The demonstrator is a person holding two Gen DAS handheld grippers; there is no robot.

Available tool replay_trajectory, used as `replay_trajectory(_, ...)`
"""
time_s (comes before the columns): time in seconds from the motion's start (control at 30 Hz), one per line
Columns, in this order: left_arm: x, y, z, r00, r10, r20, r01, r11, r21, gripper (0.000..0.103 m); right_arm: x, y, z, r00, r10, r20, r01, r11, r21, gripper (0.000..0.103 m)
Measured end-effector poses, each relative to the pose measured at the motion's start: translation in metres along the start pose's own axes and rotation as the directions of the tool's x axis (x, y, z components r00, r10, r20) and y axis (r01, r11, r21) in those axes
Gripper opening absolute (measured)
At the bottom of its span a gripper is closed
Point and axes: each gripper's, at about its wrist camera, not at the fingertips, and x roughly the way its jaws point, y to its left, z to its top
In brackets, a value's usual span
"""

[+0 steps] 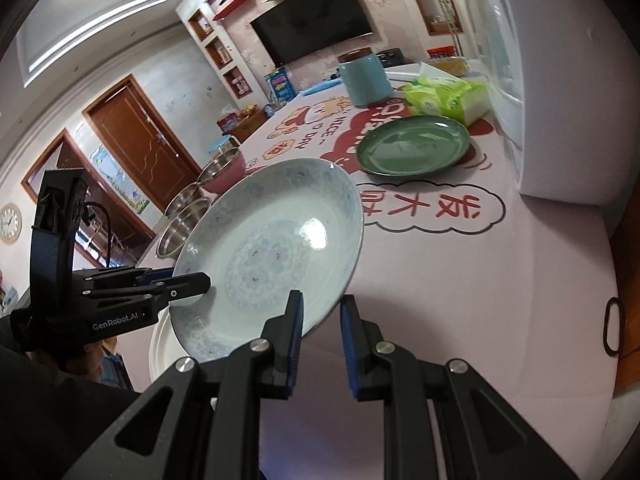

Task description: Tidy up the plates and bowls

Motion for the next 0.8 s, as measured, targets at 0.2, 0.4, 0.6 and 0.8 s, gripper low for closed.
replay_trajectory(0.2, -0.012, 0.012, -0.014, 1.000, 0.007, 0.018, -0.006, 0.999, -0.041, 0.025, 0.002, 0.015, -0.001, 1.000, 0.012, -0.018, -0.013, 0.999, -0.051, 0.018)
replay_trajectory(0.4, -0.022, 0.027, -0.034, 1.000, 0.017, 0.020, -0.015, 0.996, -0.087, 0.025, 0.006, 0.033, -0.006, 0.999, 0.032, -0.044, -0.036, 0.995, -0.098, 0.018)
replay_trajectory(0.6, -0.030, 0.042, -0.057, 1.000, 0.026, 0.013, -0.024, 0.991, -0.132, 0.025, 0.013, 0.050, -0.014, 0.996, 0.045, -0.081, -0.056, 0.990, -0.133, 0.018)
replay_trajectory(0.8, -0.037, 0.055, -0.074, 0.999, 0.036, 0.004, -0.034, 0.984, -0.177, 0.025, 0.021, 0.066, -0.021, 0.991, 0.054, -0.123, -0.073, 0.985, -0.158, 0.018)
